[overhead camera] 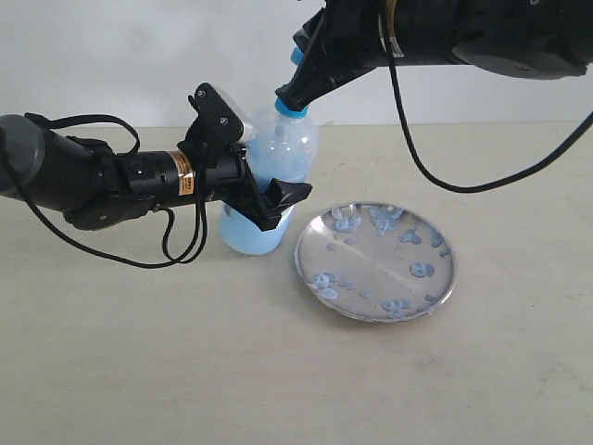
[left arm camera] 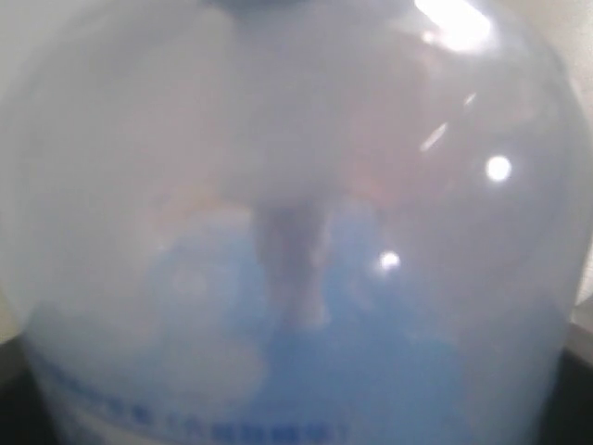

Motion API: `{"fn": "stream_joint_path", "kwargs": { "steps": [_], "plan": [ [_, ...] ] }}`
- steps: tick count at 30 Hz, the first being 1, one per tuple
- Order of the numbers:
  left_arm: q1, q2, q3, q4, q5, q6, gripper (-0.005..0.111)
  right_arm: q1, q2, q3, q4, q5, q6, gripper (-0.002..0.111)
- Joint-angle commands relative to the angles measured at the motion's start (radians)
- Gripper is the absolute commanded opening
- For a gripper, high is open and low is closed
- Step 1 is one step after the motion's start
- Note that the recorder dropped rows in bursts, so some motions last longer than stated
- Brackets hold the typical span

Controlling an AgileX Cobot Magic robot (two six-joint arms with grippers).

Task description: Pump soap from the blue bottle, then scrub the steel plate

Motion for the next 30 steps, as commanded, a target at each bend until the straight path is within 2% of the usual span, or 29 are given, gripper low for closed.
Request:
{"fn": "stream_joint_path", "kwargs": {
  "steps": [1,30],
  "plan": [
    [0.003,0.016,0.015,0.027,0.080,0.009,0.004,-0.001,-0.007,0.006,0.001,-0.012,-0.002,0.000],
    [0.003,0.016,0.015,0.027,0.079,0.009,0.004,-0.001,0.058,-0.034,0.006,-0.001,-0.021,0.000]
  ]
}}
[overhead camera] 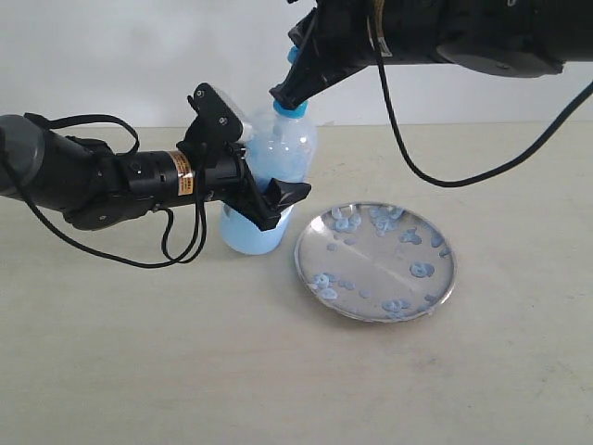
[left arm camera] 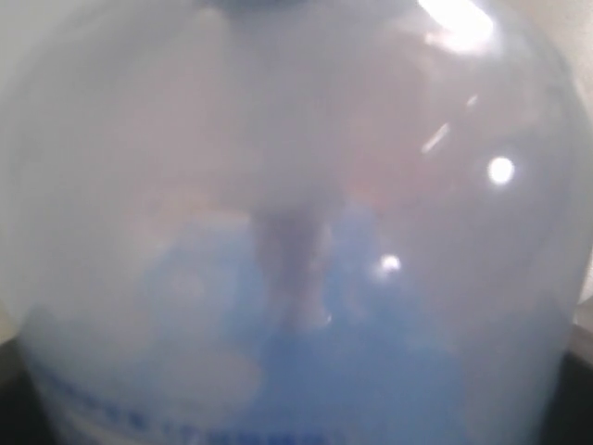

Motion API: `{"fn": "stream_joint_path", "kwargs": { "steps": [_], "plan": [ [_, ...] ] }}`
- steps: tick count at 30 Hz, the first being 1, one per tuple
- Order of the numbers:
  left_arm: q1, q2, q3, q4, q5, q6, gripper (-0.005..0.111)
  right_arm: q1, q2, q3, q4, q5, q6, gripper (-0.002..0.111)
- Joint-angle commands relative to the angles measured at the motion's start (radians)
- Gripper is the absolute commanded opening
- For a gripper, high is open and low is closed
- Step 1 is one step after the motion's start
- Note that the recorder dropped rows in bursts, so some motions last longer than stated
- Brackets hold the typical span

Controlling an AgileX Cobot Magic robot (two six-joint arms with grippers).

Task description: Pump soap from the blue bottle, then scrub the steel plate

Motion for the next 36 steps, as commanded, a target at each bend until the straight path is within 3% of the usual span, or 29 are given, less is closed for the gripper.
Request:
{"fn": "stream_joint_path", "kwargs": {
  "steps": [1,36],
  "plan": [
    [0.003,0.016,0.015,0.027,0.076,0.009,0.004,-0.001,0.013,0.003,0.019,0.010,-0.002,0.000],
    [0.003,0.016,0.015,0.027,0.073,0.009,0.004,-0.001,0.117,0.003,0.101,0.111,0.027,0.000]
  ]
}}
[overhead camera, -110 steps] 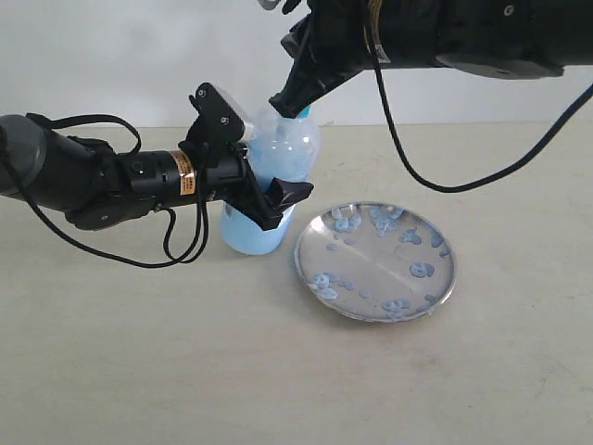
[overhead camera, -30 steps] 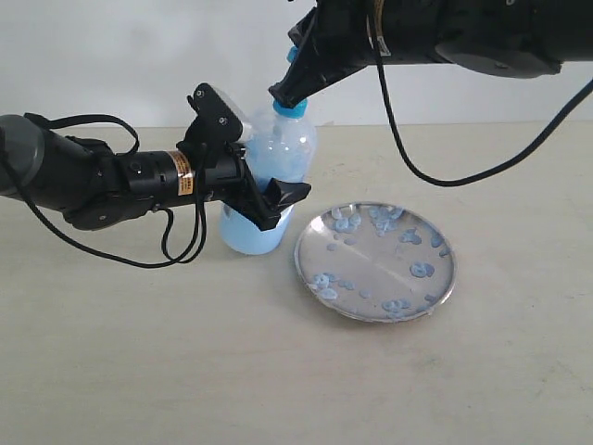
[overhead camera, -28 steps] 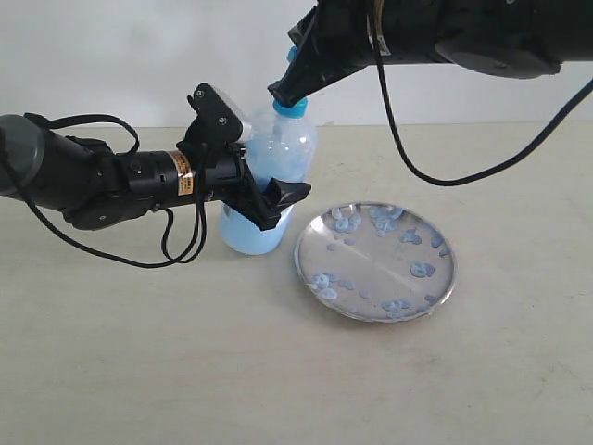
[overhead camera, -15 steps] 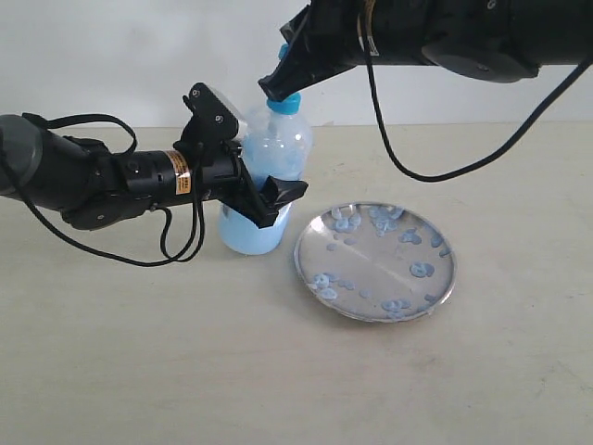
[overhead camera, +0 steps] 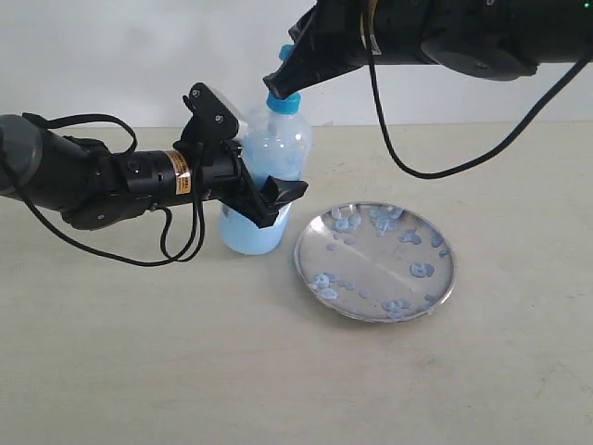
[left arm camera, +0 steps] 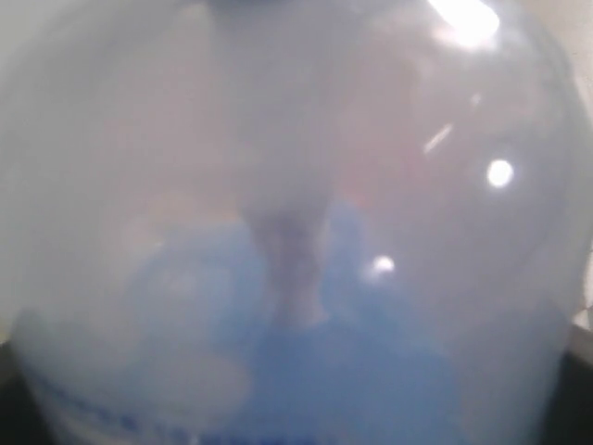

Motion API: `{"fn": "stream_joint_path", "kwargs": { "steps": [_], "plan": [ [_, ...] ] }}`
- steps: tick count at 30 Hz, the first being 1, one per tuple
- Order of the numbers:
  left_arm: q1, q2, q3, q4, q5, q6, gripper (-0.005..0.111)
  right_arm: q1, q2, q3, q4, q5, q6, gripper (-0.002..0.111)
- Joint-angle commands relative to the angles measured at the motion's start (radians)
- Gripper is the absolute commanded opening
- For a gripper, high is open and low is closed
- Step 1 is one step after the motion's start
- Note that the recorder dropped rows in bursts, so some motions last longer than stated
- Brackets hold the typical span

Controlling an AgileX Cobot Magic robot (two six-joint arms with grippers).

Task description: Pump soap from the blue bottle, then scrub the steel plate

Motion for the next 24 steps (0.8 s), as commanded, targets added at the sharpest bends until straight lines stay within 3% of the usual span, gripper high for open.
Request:
{"fn": "stream_joint_path", "kwargs": {
  "steps": [1,18,24],
  "plan": [
    [-0.003,0.016,0.015,0.038,0.068,0.027,0.004,0.000,0.050,0.034,0.016,0.092,0.000,0.000],
    [-0.003,0.016,0.015,0.040,0.064,0.027,0.004,0.000,0.047,0.092,0.005,-0.018,-0.010,0.000],
    [0.014,0.016,0.027,-0.066,0.010,0.027,0.004,-0.052,-0.149,0.093,0.085,-0.154,-0.010,0.000]
  ]
}}
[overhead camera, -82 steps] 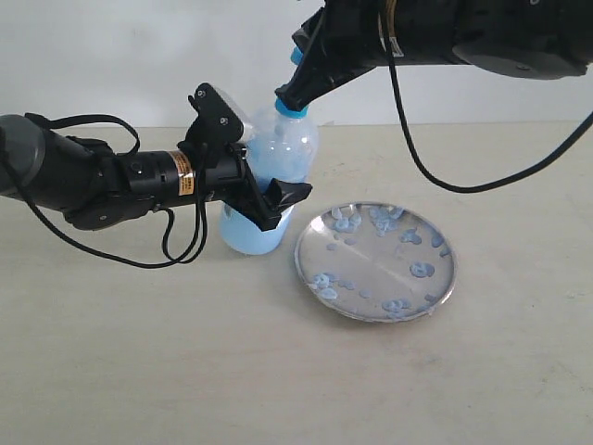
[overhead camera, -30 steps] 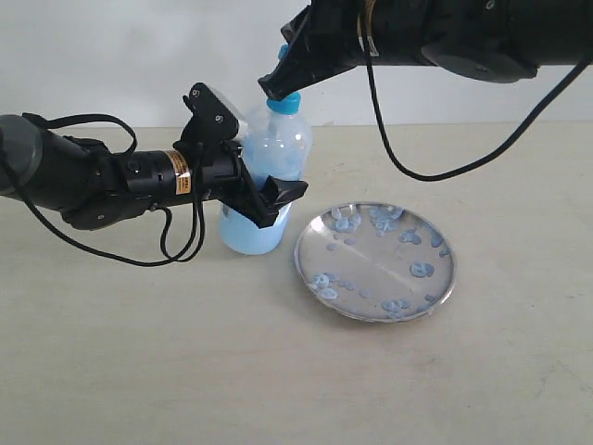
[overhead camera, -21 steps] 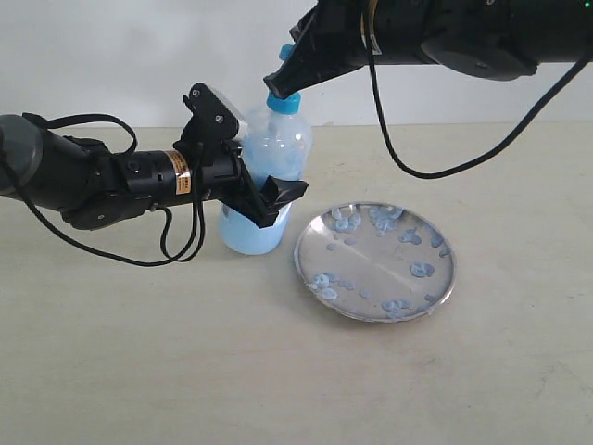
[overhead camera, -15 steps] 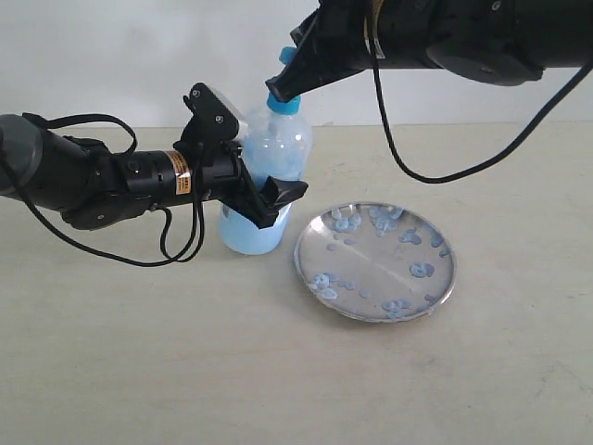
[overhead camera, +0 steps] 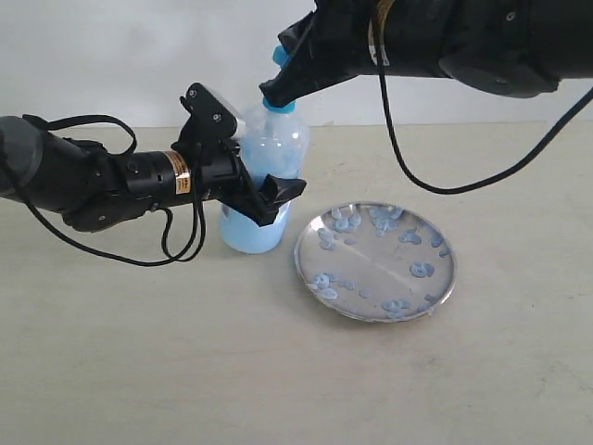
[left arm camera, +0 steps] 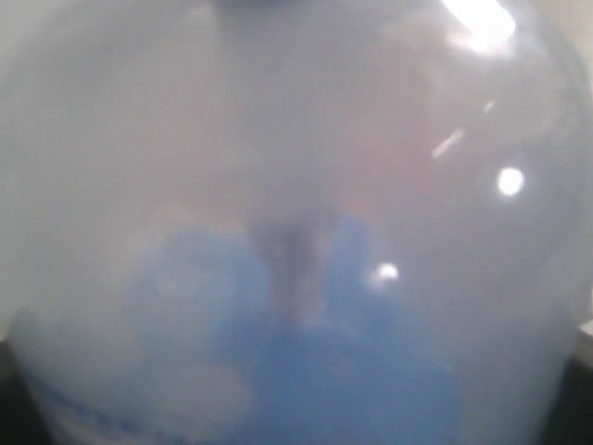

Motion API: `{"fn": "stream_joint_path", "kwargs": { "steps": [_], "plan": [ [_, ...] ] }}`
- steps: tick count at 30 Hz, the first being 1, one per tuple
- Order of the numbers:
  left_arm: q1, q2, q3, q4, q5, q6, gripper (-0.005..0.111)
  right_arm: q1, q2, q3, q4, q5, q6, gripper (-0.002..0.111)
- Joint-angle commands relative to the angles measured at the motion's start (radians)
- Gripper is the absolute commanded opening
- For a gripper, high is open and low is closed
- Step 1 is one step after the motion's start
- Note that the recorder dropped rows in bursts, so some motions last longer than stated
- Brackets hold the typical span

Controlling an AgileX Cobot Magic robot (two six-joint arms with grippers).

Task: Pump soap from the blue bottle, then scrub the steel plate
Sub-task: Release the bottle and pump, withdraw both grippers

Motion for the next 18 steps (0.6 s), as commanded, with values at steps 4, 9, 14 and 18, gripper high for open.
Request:
{"fn": "stream_joint_path", "kwargs": {
  "steps": [4,9,14,18],
  "plan": [
    [0.059,0.016,0.106,-0.071,-0.233,0.020,0.004,-0.112,-0.349,0.166,0.052,-0.013,-0.065,0.000],
    [0.093,0.030,0.171,-0.068,-0.389,0.079,0.004,-0.201,-0.569,0.431,0.180,-0.409,-0.100,0.000],
    [0.093,0.051,0.180,-0.062,-0.399,0.080,0.004,-0.206,-0.654,0.632,0.332,-0.452,-0.328,0.000],
    [0.093,0.053,0.180,-0.062,-0.399,0.080,0.026,-0.206,-0.688,0.762,0.632,-0.457,-0.600,0.000]
  ]
}}
